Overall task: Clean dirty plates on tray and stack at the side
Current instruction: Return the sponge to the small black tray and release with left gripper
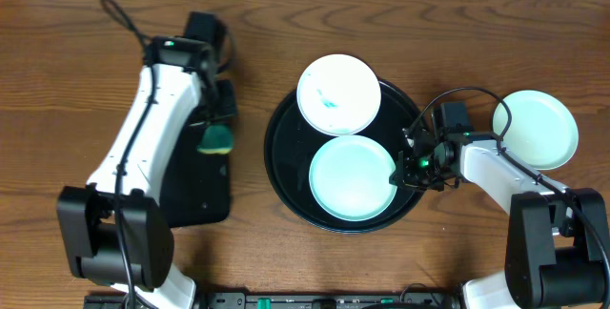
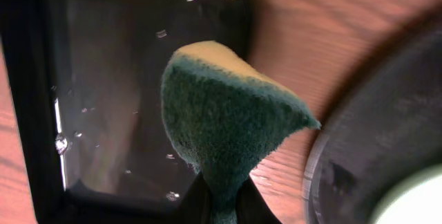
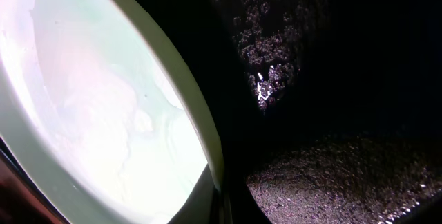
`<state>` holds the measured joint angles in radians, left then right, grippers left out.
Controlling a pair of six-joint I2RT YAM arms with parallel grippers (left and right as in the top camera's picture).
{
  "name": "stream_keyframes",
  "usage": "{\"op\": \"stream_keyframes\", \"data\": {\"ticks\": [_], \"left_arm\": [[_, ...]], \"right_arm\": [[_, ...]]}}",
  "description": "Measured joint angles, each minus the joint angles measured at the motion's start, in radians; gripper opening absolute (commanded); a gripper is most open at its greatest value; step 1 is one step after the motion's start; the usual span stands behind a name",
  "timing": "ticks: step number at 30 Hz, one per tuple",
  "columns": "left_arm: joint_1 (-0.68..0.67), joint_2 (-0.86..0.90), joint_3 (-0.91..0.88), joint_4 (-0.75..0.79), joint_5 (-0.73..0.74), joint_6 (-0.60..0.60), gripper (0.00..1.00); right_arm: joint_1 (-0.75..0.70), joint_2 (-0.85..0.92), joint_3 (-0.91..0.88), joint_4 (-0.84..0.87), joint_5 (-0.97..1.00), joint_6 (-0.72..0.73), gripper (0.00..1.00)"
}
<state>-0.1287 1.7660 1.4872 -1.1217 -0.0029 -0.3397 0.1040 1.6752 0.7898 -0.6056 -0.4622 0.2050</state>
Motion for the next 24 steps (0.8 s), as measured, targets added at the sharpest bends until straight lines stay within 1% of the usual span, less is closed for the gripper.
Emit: {"op": "stream_keyframes", "data": {"ticks": [2,3,8,9,10,11,12,16,18,20,24], "left_arm": [[0.051,0.01,-0.056,0.024,-0.001,0.0,0.07],[0.081,0.014,-0.103,0.06,-0.003,0.0,0.07],[0.153,0.029,-0.3,0.195,-0.004,0.0,0.08],[0.155,0.029,-0.317,0.213,-0.004,0.0,0.17],[0.155,0.029,-0.326,0.221,-0.003,0.0,0.41],[0.155,0.029,-0.335,0.229,-0.002,0.003,0.69],[0.155,0.029,-0.335,0.231,0.001,0.006,0.73],[0.155,0.023,-0.335,0.23,0.027,0.007,0.76],[0.152,-0.014,-0.335,0.22,0.037,0.01,0.77],[0.144,-0.105,-0.335,0.204,0.045,0.013,0.77],[0.102,-0.342,-0.335,0.171,0.053,0.015,0.77]], "right_arm": [[0.0,0.0,0.0,0.0,0.0,0.0,0.01],[0.0,0.0,0.0,0.0,0.0,0.0,0.01],[0.0,0.0,0.0,0.0,0.0,-0.001,0.01],[0.0,0.0,0.0,0.0,0.0,-0.001,0.01],[0.0,0.0,0.0,0.0,0.0,-0.001,0.01],[0.0,0.0,0.0,0.0,0.0,-0.001,0.01],[0.0,0.0,0.0,0.0,0.0,-0.001,0.01],[0.0,0.0,0.0,0.0,0.0,-0.001,0.01],[0.0,0.0,0.0,0.0,0.0,-0.001,0.01],[0.0,0.0,0.0,0.001,-0.001,-0.006,0.01],[0.0,-0.001,0.0,0.001,-0.012,-0.043,0.01]]}}
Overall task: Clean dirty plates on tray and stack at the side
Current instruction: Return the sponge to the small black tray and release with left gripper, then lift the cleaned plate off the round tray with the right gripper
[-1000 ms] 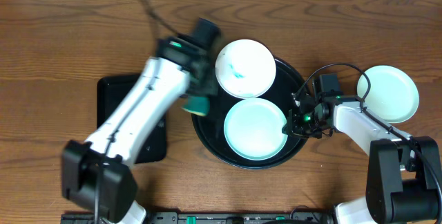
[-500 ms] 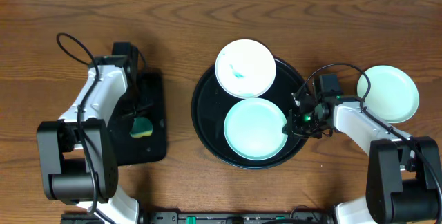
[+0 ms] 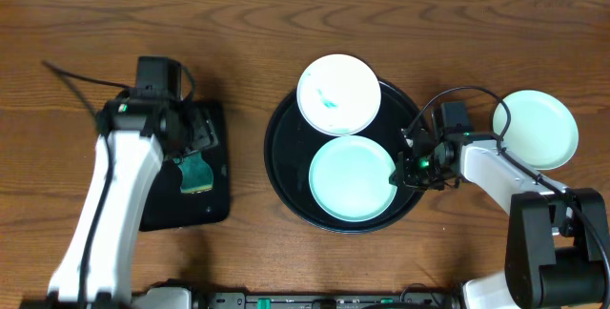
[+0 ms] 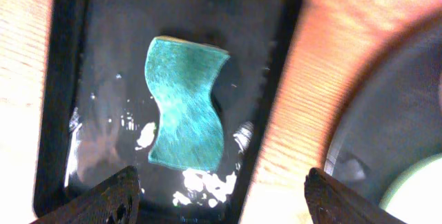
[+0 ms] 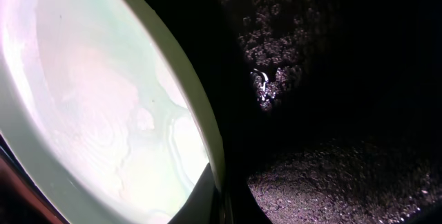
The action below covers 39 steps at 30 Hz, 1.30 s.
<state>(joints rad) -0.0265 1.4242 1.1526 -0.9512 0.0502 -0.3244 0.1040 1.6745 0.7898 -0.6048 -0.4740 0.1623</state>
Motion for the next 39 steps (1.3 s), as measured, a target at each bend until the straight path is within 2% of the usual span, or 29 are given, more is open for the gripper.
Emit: {"op": "stream_keyframes", "data": {"ticks": [2,5,11,17,24,30,34,39], "left_arm": [[-0.024,-0.121,0.001,-0.038,0.001,-0.005,0.78],[-0.034,-0.19,0.001,-0.069,0.003,-0.013,0.77],[-0.035,-0.193,0.001,-0.089,0.003,-0.016,0.78],[-0.035,-0.193,0.001,-0.09,0.003,-0.016,0.78],[-0.035,-0.193,0.001,-0.11,0.006,-0.019,0.78],[-0.035,-0.193,0.001,-0.124,0.016,-0.024,0.78],[-0.035,-0.193,0.001,-0.135,0.019,-0.024,0.78],[-0.035,-0.193,0.001,-0.142,0.021,-0.031,0.78]], "right_arm": [[0.0,-0.008,-0.003,-0.001,-0.002,-0.011,0.01],[0.0,-0.041,-0.02,-0.012,-0.004,-0.012,0.02],[0.0,-0.225,-0.027,-0.072,-0.042,0.018,0.01],[0.0,-0.341,-0.027,-0.114,-0.133,0.175,0.01],[0.0,-0.357,-0.027,-0.14,-0.373,0.428,0.01],[0.0,-0.357,-0.027,-0.07,-0.53,0.494,0.01],[0.0,-0.357,-0.027,-0.047,-0.552,0.539,0.01],[0.0,-0.357,-0.027,-0.146,-0.451,0.575,0.01]]}}
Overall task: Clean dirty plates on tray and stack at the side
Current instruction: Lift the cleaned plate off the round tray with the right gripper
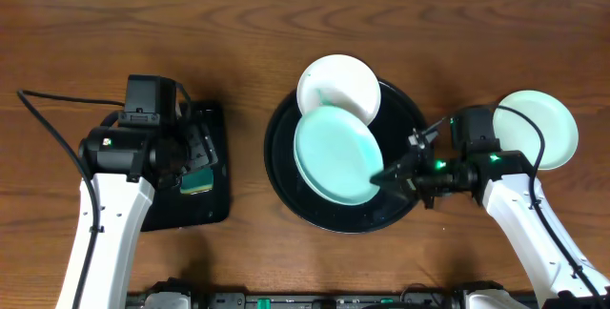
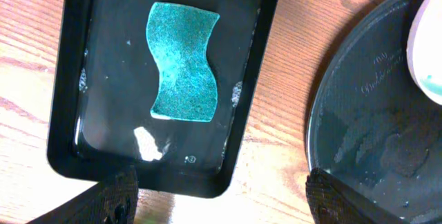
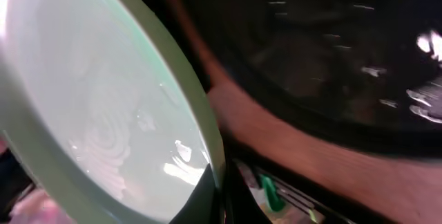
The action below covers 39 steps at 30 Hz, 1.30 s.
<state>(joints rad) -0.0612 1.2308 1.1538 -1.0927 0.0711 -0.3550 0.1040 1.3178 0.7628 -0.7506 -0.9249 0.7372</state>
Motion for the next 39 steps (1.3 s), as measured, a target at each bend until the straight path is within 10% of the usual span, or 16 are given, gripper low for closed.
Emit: {"op": "stream_keyframes", "data": {"ticks": [13,39], "left_arm": [[-0.001,0.0,0.0,0.0,0.001,-0.008,0.78],[-0.001,0.067,0.0,0.0,0.002,-0.008,0.78]], "right_arm": [[0.0,0.0,-0.001,-0.34,0.639,0.017,0.01],[0.256,-0.208,0.055,0.052,1.183,-0.326,0.01]]}}
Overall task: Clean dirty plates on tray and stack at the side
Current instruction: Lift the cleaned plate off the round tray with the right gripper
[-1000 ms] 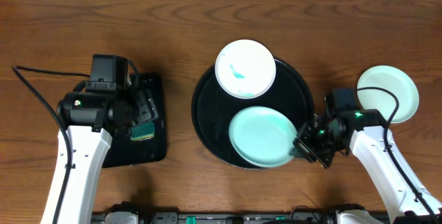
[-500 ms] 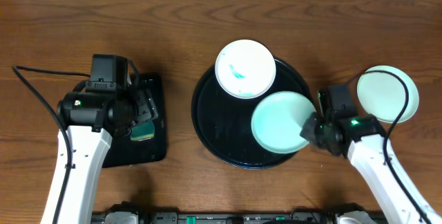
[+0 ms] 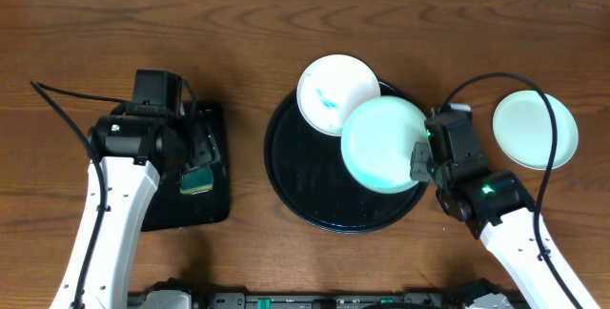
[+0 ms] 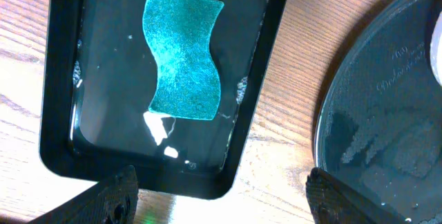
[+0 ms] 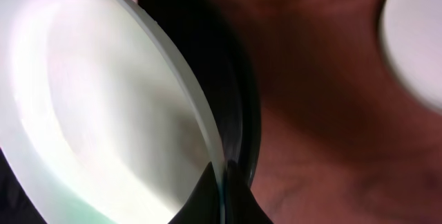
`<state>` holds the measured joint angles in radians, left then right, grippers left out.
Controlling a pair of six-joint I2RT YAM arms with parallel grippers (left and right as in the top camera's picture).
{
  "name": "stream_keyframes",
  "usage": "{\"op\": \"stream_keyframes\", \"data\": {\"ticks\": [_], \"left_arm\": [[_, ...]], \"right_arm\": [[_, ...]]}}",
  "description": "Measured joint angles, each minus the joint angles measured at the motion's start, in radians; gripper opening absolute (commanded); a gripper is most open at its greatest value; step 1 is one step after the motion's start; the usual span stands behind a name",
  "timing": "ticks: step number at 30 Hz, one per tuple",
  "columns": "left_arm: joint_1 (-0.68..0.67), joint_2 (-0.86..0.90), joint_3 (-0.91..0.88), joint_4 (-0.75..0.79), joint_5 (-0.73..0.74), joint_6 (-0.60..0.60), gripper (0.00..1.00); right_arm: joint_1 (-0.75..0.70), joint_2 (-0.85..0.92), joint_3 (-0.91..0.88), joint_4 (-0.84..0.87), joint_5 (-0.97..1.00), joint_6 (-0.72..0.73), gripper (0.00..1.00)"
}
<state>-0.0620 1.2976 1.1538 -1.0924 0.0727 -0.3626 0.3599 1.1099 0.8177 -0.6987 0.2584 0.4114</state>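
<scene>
A mint-green plate [image 3: 381, 144] hangs tilted over the right side of the round black tray [image 3: 305, 190], with my right gripper [image 3: 420, 156] shut on its right rim. The right wrist view shows that plate [image 5: 103, 113] filling the left and the gripper [image 5: 222, 179] pinching its edge. A white plate [image 3: 334, 88] with a teal smear lies on the tray's far rim. Another pale plate [image 3: 535, 129] lies on the table at the right. My left gripper [image 4: 226, 200] stands open above the teal sponge [image 4: 183, 54] in the rectangular black tray [image 4: 62, 113].
The rectangular tray [image 3: 214, 209] holds water beside the sponge [image 3: 197, 179]. Cables trail from both arms. The round tray's wet floor [image 4: 387, 127] shows at the right of the left wrist view. Bare wood lies between the two trays.
My right gripper has moved the mint plate from over the round tray's middle to over its right side, and the right arm now reaches in from the near side. The left arm has barely shifted.
At first my left gripper held the sponge by the rectangular tray while my right gripper was shut on the mint plate lying in the round tray. Then the sponge lay in the rectangular tray, my left gripper open. Later the plate was lifted and tilted; now it is further right.
</scene>
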Motion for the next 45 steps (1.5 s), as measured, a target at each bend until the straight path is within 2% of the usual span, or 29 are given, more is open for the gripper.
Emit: {"op": "stream_keyframes", "data": {"ticks": [4,9,27,33,41,45], "left_arm": [[0.0,0.001,0.0,0.0,0.0,0.0,0.78],[0.0,0.001,0.0,0.0,0.0,0.0,0.79],[0.0,0.001,0.0,0.002,0.0,0.0,0.79],[0.0,0.001,0.0,0.004,0.0,0.0,0.79],[0.0,0.001,0.0,0.005,0.0,0.0,0.79],[0.0,0.001,0.0,0.011,0.0,0.0,0.79]], "right_arm": [[0.027,0.0,0.007,0.097,0.071,-0.098,0.01],[0.076,0.0,0.012,0.187,0.168,-0.288,0.01],[0.196,0.0,0.024,0.246,0.687,-0.808,0.01],[0.275,0.0,0.029,0.328,0.851,-0.966,0.01],[0.288,0.005,0.032,0.328,0.901,-0.993,0.01],[0.287,0.026,0.035,0.249,0.81,-0.848,0.02]]}}
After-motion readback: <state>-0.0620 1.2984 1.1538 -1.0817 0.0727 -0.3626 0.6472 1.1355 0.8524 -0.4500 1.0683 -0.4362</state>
